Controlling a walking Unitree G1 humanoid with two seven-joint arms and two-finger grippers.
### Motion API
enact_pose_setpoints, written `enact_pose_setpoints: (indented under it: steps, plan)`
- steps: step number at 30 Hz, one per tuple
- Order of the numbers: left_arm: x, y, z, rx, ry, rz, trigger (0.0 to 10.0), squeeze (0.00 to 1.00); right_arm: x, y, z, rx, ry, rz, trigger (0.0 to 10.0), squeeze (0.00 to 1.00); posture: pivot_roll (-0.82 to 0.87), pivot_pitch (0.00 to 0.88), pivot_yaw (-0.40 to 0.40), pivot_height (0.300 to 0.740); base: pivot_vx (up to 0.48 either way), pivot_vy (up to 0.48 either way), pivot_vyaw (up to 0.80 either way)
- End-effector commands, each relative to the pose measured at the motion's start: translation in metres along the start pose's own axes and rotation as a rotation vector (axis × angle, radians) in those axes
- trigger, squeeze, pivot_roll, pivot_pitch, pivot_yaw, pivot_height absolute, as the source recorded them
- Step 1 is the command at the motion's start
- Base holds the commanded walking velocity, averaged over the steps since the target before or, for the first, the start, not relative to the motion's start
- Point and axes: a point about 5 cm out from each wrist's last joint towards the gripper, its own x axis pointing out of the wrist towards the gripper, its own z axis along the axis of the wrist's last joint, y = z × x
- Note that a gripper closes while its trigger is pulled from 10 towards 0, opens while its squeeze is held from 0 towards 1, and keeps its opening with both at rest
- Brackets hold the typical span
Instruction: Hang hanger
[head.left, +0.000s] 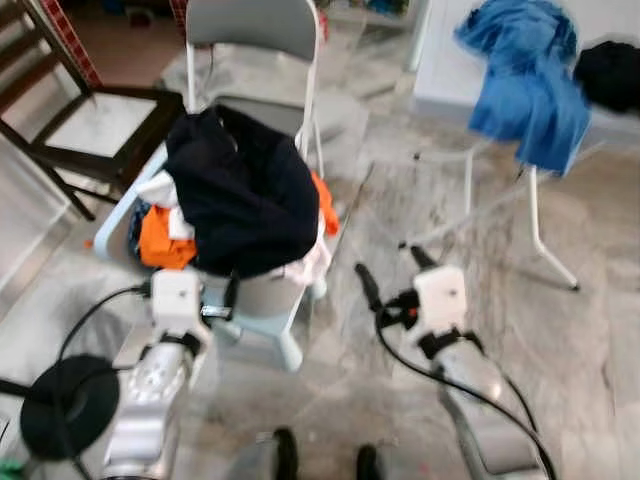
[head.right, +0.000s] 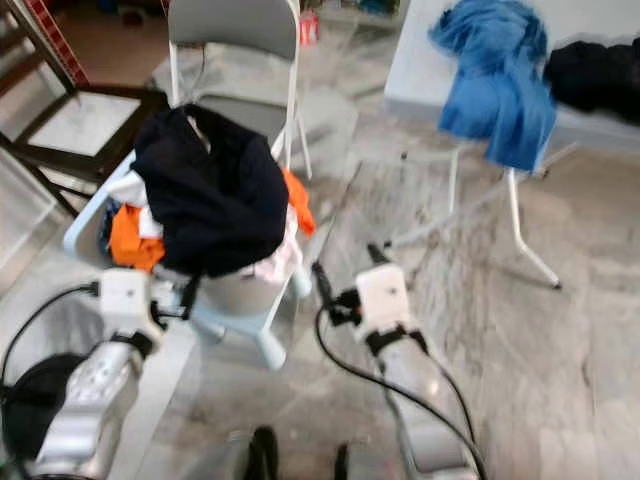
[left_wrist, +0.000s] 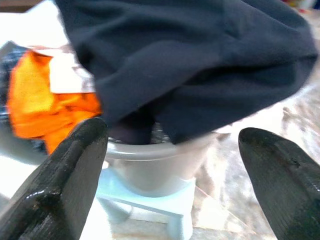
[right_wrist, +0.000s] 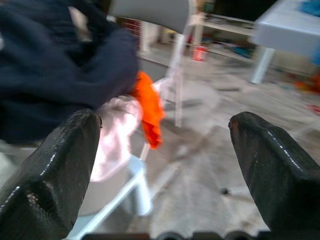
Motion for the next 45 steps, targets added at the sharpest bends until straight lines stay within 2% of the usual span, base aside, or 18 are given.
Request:
enact_pose_setpoints:
  steps: [1, 19, 45]
  plan:
    - [-0.001, 0.007, 0.001, 0.022, -0.004, 0.016, 10.0, 0.00, 0.000, 0.005, 0.002, 0.017, -0.011, 0.014, 10.0, 0.00, -0.04, 0.229, 0.008, 0.740, 0.000, 0.000, 0.00]
    - [-0.003, 0.008, 0.011, -0.002, -0.073, -0.017, 10.0, 0.00, 0.001, 0.003, 0.003, 0.011, -0.016, 0.007, 10.0, 0.00, -0.04, 0.231, 0.003, 0.740, 0.000, 0.000, 0.00]
    - [-0.003, 0.001, 0.015, -0.030, -0.088, -0.037, 10.0, 0.00, 0.002, 0.006, 0.004, -0.005, -0.014, 0.039, 10.0, 0.00, -0.05, 0.235, -0.009, 0.740, 0.326, 0.000, 0.00]
